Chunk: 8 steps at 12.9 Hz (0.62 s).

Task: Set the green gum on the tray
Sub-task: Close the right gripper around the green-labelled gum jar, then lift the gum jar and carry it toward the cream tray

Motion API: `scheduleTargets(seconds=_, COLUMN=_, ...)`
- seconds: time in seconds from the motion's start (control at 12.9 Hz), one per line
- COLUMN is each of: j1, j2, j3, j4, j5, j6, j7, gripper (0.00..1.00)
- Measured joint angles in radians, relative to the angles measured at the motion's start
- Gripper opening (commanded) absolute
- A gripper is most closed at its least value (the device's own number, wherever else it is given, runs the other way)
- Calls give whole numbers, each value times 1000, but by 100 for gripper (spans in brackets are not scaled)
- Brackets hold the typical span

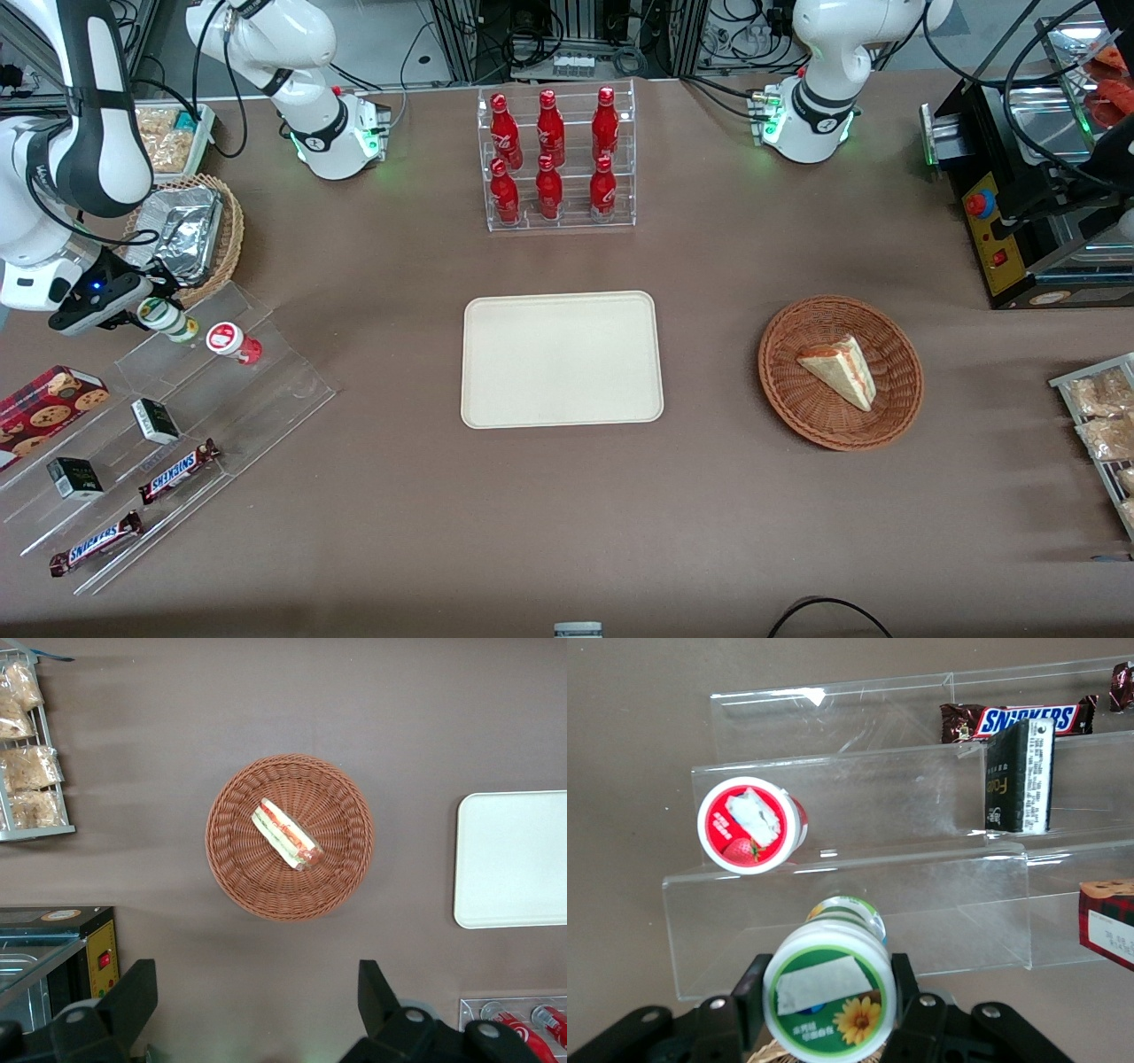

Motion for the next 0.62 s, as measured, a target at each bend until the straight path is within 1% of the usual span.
scheduleTargets(seconds=0.16, j1=1, j2=0, j3=1, j4=8, j5=0, j6=-11, j7=0, gripper=0)
scheduleTargets(seconds=0.31, j1=4, j2=-1, j3=5, j4=51, j5=0, j6=-74, j7=2, gripper=0)
scheduleTargets(seconds=0.47, j1=28, j2=-2, j3=10, j4=140, j5=1, j6=-197, j7=28, gripper=0)
scheduleTargets(seconds=0.62, j1=84, j2=0, j3=13, j4=254, j5=1, j6=-334, j7=94, gripper=0)
